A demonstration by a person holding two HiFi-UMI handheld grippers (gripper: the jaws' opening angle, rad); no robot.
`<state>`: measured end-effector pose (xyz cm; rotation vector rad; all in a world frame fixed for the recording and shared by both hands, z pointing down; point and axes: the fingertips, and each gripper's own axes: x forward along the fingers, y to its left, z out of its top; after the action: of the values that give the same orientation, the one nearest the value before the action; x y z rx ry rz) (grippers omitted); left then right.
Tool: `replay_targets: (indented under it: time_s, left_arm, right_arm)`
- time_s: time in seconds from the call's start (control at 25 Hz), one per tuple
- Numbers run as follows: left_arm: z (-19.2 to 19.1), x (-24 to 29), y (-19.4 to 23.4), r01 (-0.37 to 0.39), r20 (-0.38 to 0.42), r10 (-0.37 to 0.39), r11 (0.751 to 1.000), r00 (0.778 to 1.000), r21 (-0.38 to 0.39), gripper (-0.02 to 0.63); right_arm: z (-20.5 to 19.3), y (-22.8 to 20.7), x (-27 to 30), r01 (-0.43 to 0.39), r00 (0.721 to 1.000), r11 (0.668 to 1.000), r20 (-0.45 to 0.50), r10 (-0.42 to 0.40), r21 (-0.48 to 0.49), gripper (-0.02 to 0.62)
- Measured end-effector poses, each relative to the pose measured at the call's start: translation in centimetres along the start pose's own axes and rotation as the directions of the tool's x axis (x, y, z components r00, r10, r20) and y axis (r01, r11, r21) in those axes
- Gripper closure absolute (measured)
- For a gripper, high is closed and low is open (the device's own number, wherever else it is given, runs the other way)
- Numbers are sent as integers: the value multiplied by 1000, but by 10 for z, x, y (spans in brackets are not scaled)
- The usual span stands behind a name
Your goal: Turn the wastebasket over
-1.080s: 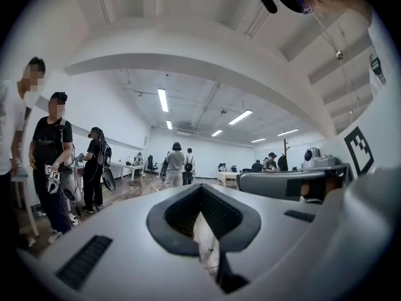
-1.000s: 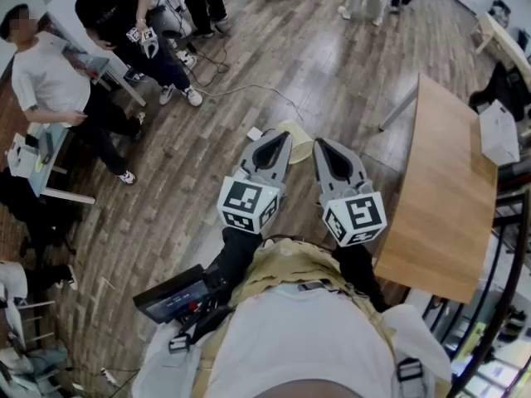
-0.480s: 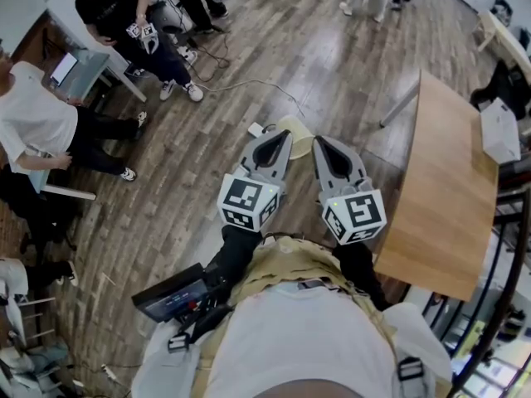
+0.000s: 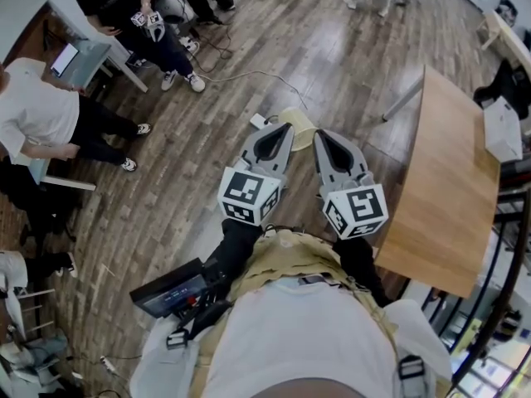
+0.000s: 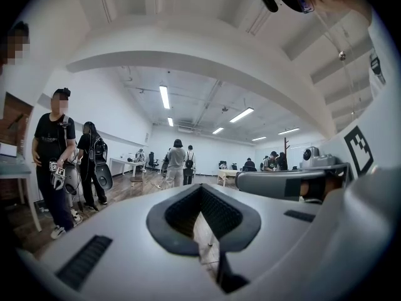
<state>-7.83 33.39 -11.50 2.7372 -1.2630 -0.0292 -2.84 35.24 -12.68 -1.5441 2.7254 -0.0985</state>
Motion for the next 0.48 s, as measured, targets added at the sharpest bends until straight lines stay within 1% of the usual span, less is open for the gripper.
replay_targets:
  time_s: [0.16, 0.36, 0.48]
  left_arm:
    - [-4, -7, 9, -13, -5, 12, 1000, 1000, -14, 606]
    - [-9, -19, 19, -29, -10, 29, 999, 1000, -29, 606]
    - [-16, -26, 26, -33, -18, 33, 999, 999, -41, 606]
  right_arm:
    - [-6, 6, 4, 0, 1000, 1000, -11, 0, 9, 575]
    - [-8, 20, 7, -17, 1000, 1000, 9, 17, 17, 575]
    - [-15, 30, 12, -20, 1000, 1000, -6, 20, 17, 575]
